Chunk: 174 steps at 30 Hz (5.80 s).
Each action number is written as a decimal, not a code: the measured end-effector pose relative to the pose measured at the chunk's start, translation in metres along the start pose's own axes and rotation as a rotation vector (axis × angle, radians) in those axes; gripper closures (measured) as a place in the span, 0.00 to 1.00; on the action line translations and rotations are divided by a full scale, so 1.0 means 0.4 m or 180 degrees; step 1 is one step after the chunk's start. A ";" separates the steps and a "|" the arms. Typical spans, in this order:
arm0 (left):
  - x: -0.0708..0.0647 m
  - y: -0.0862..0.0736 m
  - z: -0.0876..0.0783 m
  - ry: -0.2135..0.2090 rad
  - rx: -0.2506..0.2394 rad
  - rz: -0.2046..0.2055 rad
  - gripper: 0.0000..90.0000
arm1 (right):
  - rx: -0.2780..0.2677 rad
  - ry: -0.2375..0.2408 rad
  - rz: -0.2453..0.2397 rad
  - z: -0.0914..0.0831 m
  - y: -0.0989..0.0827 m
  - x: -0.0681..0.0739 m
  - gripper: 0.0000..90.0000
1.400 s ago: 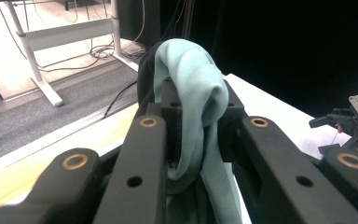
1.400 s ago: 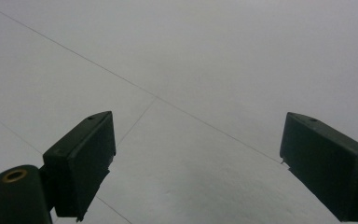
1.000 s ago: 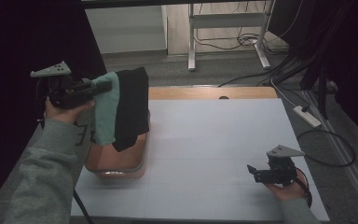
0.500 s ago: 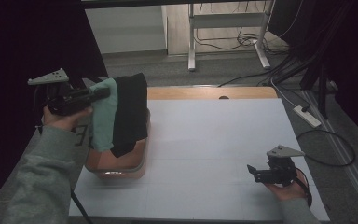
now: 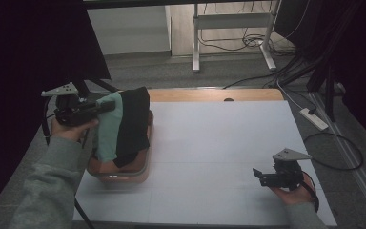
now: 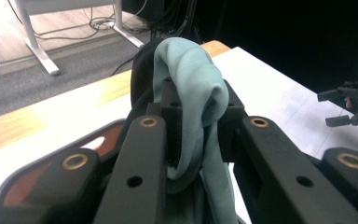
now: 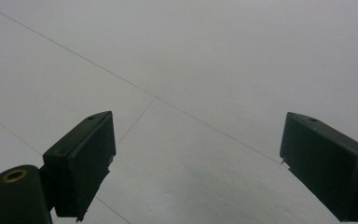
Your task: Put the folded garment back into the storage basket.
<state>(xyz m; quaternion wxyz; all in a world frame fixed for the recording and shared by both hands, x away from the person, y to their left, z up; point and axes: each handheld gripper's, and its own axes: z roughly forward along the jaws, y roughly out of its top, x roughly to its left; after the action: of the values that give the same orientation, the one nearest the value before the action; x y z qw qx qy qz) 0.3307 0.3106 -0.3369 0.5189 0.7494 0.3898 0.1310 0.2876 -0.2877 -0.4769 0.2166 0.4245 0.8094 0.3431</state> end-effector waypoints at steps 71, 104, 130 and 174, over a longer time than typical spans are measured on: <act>0.206 -0.182 0.198 0.0925 0.1333 -0.0431 0.86 | 0.0025 -0.0020 -0.0010 0.001 -0.001 0.001 0.12; 0.126 -0.156 0.135 0.0850 0.0857 -0.0122 0.48 | 0.0016 -0.0025 -0.0010 0.002 -0.001 0.002 0.12; 0.043 -0.178 0.143 0.0549 0.0682 -0.0020 0.39 | 0.0003 0.0018 -0.0002 0.004 -0.001 -0.002 0.12; -0.178 -0.290 0.151 0.0008 0.0371 0.0223 0.35 | 0.0019 -0.0011 0.0017 -0.002 -0.008 -0.005 0.12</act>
<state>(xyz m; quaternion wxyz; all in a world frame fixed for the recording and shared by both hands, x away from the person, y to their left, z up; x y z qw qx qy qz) 0.2678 0.2367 -0.4501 0.4690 0.7914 0.3710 0.1271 0.2865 -0.2909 -0.4785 0.2159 0.4278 0.8089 0.3406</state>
